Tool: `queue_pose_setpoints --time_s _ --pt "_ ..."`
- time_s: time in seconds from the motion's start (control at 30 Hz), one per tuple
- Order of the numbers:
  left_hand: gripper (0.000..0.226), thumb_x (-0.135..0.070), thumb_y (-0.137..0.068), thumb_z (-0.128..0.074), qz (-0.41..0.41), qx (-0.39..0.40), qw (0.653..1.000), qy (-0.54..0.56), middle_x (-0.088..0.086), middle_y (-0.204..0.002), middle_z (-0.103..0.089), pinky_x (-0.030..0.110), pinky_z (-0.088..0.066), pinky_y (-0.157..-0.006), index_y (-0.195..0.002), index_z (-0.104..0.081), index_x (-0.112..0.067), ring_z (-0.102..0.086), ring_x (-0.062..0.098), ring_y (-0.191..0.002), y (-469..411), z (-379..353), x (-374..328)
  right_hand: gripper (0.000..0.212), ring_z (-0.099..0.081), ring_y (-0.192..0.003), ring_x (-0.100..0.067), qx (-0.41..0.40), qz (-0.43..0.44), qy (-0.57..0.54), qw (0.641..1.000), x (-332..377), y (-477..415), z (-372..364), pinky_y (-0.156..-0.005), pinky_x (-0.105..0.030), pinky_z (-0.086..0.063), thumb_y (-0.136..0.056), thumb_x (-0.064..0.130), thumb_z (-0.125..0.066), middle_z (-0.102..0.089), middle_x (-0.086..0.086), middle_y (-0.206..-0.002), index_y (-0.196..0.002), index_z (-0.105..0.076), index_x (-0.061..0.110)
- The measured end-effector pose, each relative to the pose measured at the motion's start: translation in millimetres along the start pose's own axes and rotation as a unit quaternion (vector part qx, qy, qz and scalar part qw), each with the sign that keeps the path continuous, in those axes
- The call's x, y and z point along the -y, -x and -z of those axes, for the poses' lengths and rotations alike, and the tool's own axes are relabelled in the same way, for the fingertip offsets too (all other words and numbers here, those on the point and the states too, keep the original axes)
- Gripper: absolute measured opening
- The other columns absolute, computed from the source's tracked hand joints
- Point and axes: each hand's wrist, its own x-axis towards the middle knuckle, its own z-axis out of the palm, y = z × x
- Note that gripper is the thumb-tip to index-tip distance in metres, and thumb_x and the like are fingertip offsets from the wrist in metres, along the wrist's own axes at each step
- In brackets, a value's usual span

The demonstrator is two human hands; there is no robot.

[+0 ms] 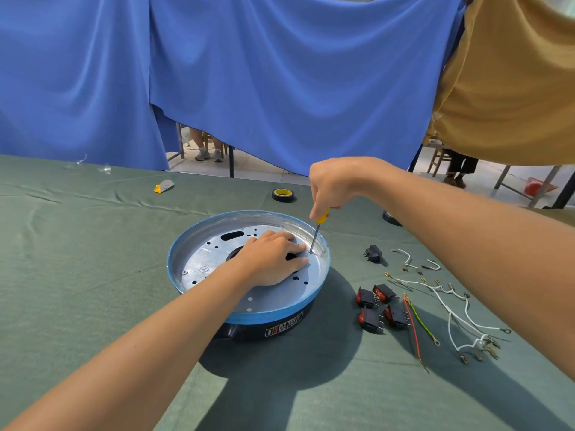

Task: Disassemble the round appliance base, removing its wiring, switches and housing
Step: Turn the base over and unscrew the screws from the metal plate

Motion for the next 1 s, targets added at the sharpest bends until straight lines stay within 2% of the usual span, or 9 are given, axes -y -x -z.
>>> queue_pose_setpoints --time_s 0.1,0.23,0.27,0.3,0.37,0.4,0.53,0.7,1.0 --pt "0.047 -0.052 -0.099 -0.040 0.000 -0.001 1.000 0.003 -0.009 -0.153 -0.036 0.049 -0.032 -0.108 -0.142 -0.047 -0.036 -0.030 0.021 -0.139 -0.8 -0.9 0.2 0.011 -0.053 -0.071 -0.020 0.031 0.015 -0.046 0.998 -6.7 -0.4 3.1 -0.056 -0.026 -0.045 -0.079 0.023 -0.078 -0.064 -0.005 -0.081 -0.087 -0.076 0.016" --pt "0.046 -0.053 -0.098 -0.041 -0.002 -0.002 1.000 0.002 -0.009 -0.152 -0.036 0.050 -0.032 -0.108 -0.140 -0.048 -0.037 -0.030 0.021 -0.139 -0.2 -0.9 1.3 0.017 -0.045 -0.064 -0.020 0.055 0.035 -0.103 0.993 -4.5 -3.0 -4.1 -0.048 -0.024 -0.039 -0.078 0.007 -0.074 -0.057 -0.005 -0.077 -0.084 -0.075 0.023" --pt "0.045 -0.053 -0.098 -0.041 -0.003 -0.002 1.000 0.003 -0.009 -0.152 -0.037 0.050 -0.032 -0.107 -0.140 -0.048 -0.037 -0.030 0.022 -0.138 -0.4 -0.7 1.7 0.008 -0.043 -0.060 -0.019 0.059 0.021 -0.109 0.992 -2.7 -2.1 -3.6 -0.046 -0.023 -0.036 -0.079 0.015 -0.076 -0.055 -0.004 -0.073 -0.084 -0.074 0.020" --pt "0.045 -0.053 -0.098 -0.041 -0.005 -0.003 1.000 0.004 -0.009 -0.152 -0.037 0.049 -0.033 -0.107 -0.139 -0.049 -0.037 -0.031 0.022 -0.138 -0.3 -0.6 1.7 0.015 -0.042 -0.055 -0.019 0.064 0.007 -0.112 0.992 -0.8 -1.2 -2.5 -0.044 -0.023 -0.034 -0.080 0.029 -0.077 -0.053 -0.003 -0.069 -0.084 -0.072 0.015" --pt "0.044 -0.052 -0.098 -0.041 -0.012 -0.006 1.000 0.004 -0.009 -0.150 -0.039 0.049 -0.034 -0.105 -0.138 -0.050 -0.037 -0.033 0.023 -0.137 -0.1 -0.1 0.9 0.053 -0.040 -0.045 -0.018 0.069 -0.028 -0.086 0.994 -0.3 -1.3 0.0 -0.041 -0.020 -0.033 -0.085 0.060 -0.061 -0.053 -0.001 -0.058 -0.075 -0.068 0.008" --pt "0.044 -0.052 -0.098 -0.041 -0.012 -0.004 1.000 0.003 -0.009 -0.150 -0.039 0.049 -0.034 -0.105 -0.139 -0.050 -0.036 -0.033 0.023 -0.137 -0.2 0.6 0.3 0.061 -0.040 -0.041 -0.017 0.055 -0.038 -0.069 0.995 0.2 -1.6 0.7 -0.040 -0.019 -0.033 -0.089 0.063 -0.051 -0.054 0.000 -0.053 -0.069 -0.066 0.008" --pt "0.042 -0.047 -0.098 -0.048 -0.019 0.028 0.999 0.030 -0.003 -0.142 -0.050 0.047 -0.036 -0.107 -0.133 -0.059 -0.028 -0.041 0.024 -0.132 -1.5 12.0 -1.0 0.038 -0.040 -0.039 -0.015 -0.014 -0.041 -0.053 0.998 -2.3 -6.0 -4.5 -0.042 -0.020 -0.034 -0.090 0.031 -0.059 -0.048 0.005 -0.038 -0.058 -0.062 0.011" --pt "0.027 -0.033 -0.092 -0.061 -0.015 0.027 0.996 0.078 0.002 -0.107 -0.066 0.038 -0.047 -0.090 -0.114 -0.072 -0.021 -0.055 0.026 -0.101 -12.3 30.4 -10.4 0.011 -0.052 -0.058 -0.017 -0.013 0.020 -0.094 0.995 -7.3 -3.3 -2.3 -0.050 -0.021 -0.042 -0.077 0.024 -0.078 -0.060 0.000 -0.065 -0.078 -0.071 0.016" --pt "0.016 -0.022 -0.085 -0.072 0.019 -0.046 0.992 0.113 0.006 -0.100 -0.071 0.041 -0.053 -0.084 -0.099 -0.078 -0.026 -0.059 0.023 -0.096 -24.2 18.0 -19.2 0.007 -0.056 -0.064 -0.014 -0.043 0.047 -0.195 0.979 -19.0 3.7 -15.0 -0.048 -0.021 -0.043 -0.077 0.023 -0.080 -0.069 -0.006 -0.083 -0.081 -0.074 0.021"
